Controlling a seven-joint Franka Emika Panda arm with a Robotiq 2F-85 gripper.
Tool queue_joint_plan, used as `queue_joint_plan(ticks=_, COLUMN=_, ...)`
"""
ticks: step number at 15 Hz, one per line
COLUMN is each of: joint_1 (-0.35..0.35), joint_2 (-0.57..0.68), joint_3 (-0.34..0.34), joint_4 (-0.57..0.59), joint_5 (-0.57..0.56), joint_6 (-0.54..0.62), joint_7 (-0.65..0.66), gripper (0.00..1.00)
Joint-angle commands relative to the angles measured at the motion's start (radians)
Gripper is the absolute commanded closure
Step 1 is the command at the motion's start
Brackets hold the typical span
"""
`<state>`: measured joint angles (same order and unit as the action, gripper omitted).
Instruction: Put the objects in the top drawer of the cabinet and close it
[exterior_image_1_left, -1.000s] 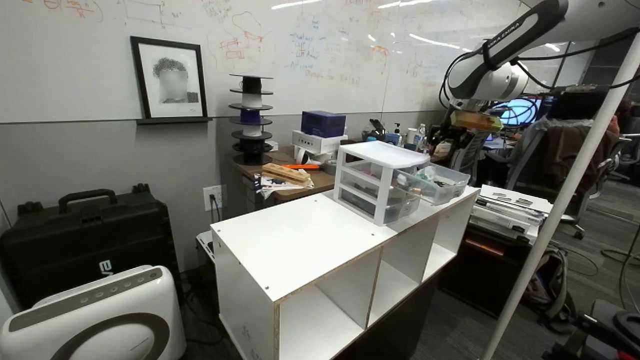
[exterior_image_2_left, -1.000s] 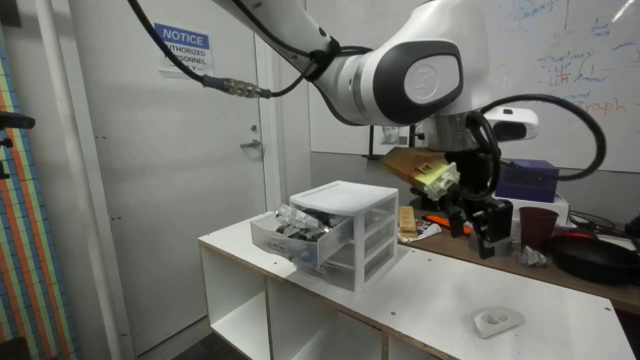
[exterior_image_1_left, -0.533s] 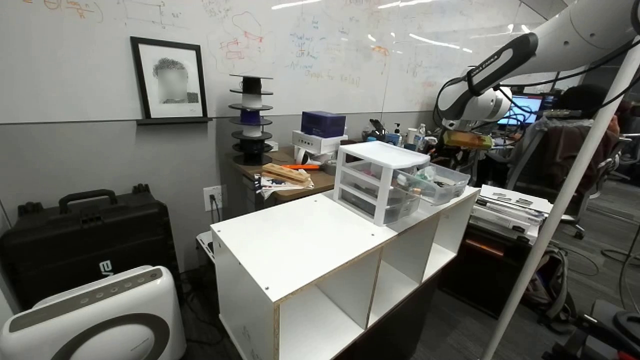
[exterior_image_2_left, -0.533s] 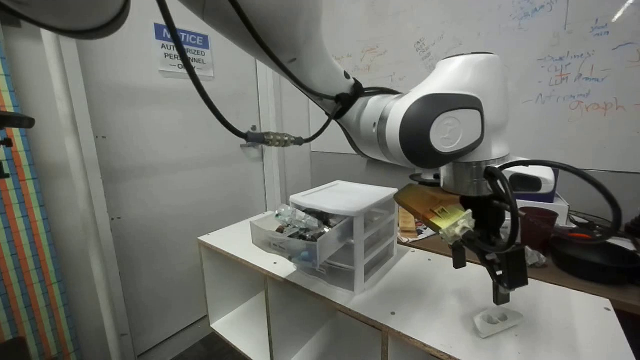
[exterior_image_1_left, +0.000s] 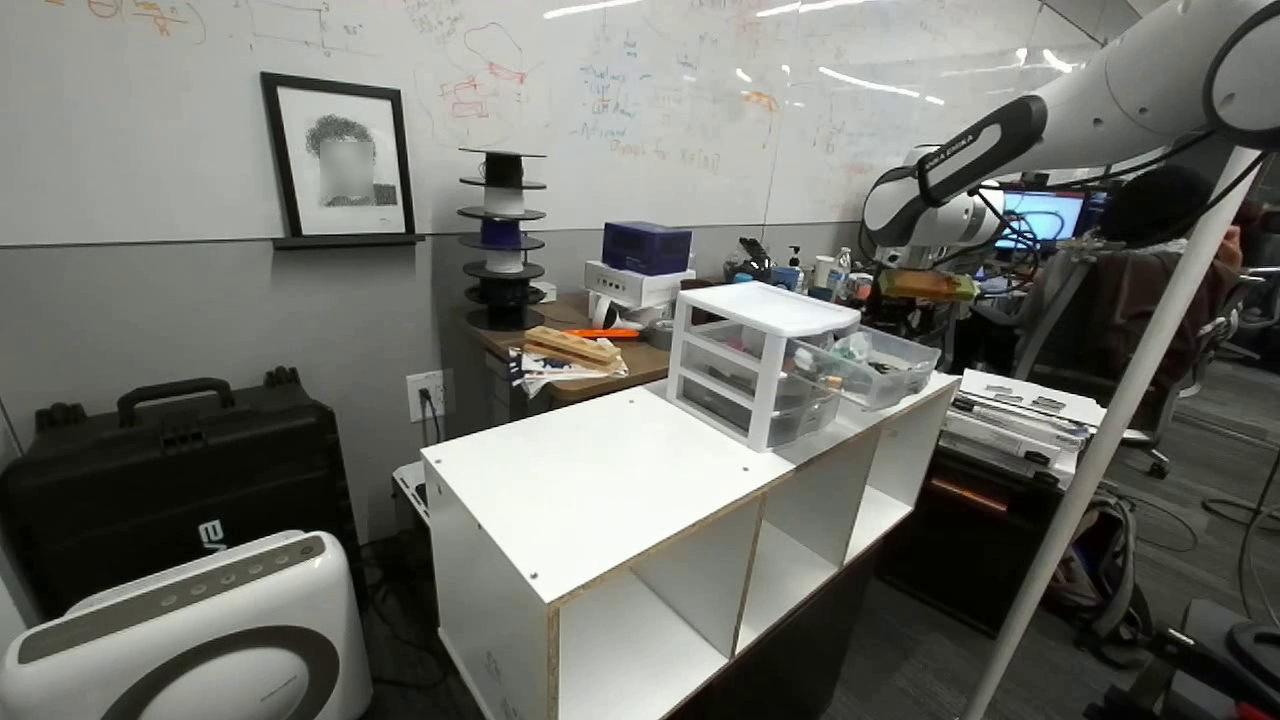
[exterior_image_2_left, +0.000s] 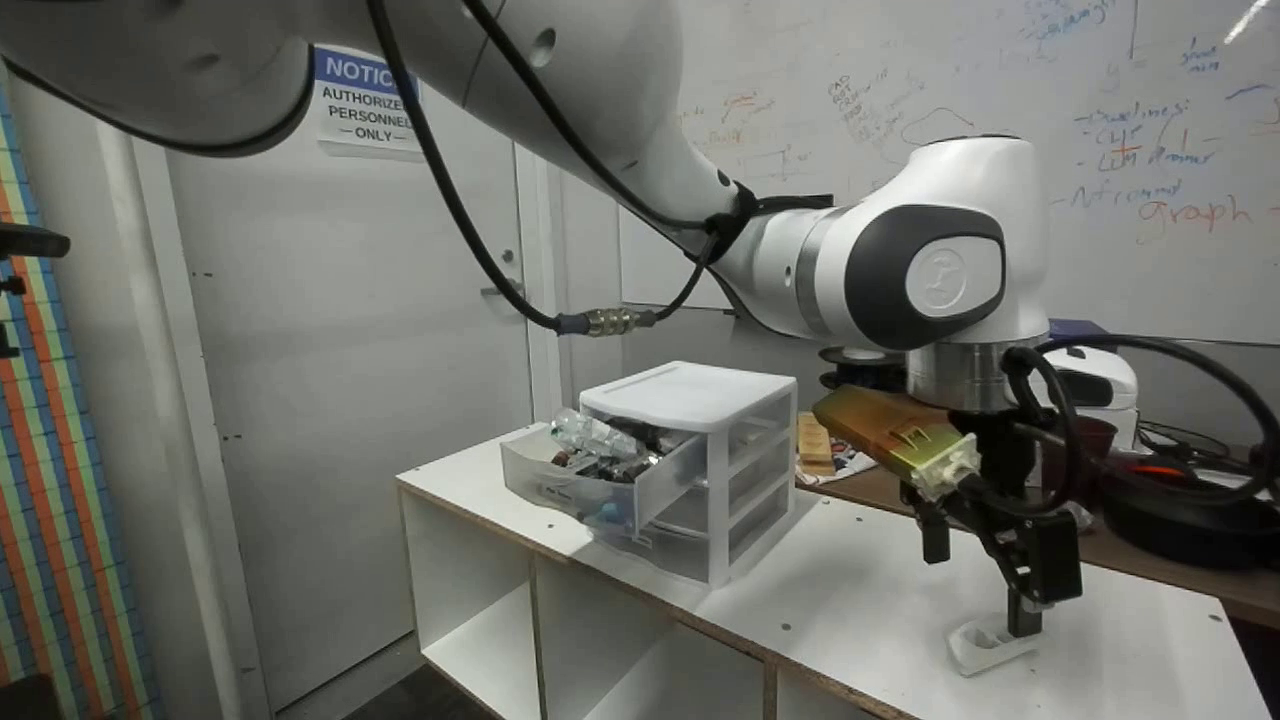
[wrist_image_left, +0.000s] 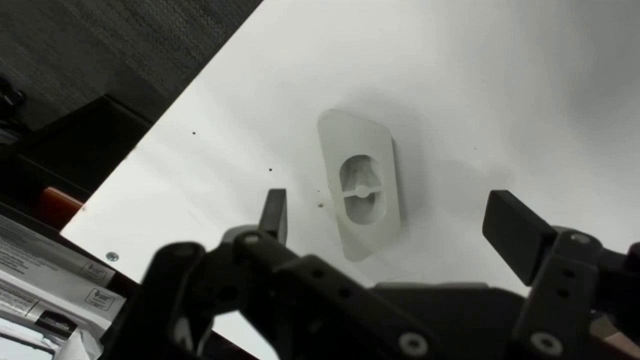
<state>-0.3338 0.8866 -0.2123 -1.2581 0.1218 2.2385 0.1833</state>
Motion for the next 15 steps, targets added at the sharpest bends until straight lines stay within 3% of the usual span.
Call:
queue_joint_plan(ticks=1, joint_1=-0.015, joint_2=0.074, joint_3=-0.007, joint_4=0.118, joint_5=-0.020, joint_6=-0.057, joint_7=0.015, gripper=0.00)
queue_joint_plan(ticks=10, joint_1=-0.021, joint_2=0.161, joint_3=-0.010, joint_4=0.195, joint_5=-0.048, joint_6=-0.045, joint_7=0.009, gripper=0.00)
queue_joint_plan(ticks=11, joint_1=-0.023, joint_2=0.171, joint_3=-0.009, joint_4=0.208, joint_5=-0.048, joint_6=-0.053, joint_7=0.010, gripper=0.18)
queue_joint_plan(ticks=15, joint_1=-0.019, joint_2=0.176, joint_3=-0.015, joint_4=0.214, joint_5=-0.040, joint_6=-0.047, joint_7=0.016, gripper=0.51)
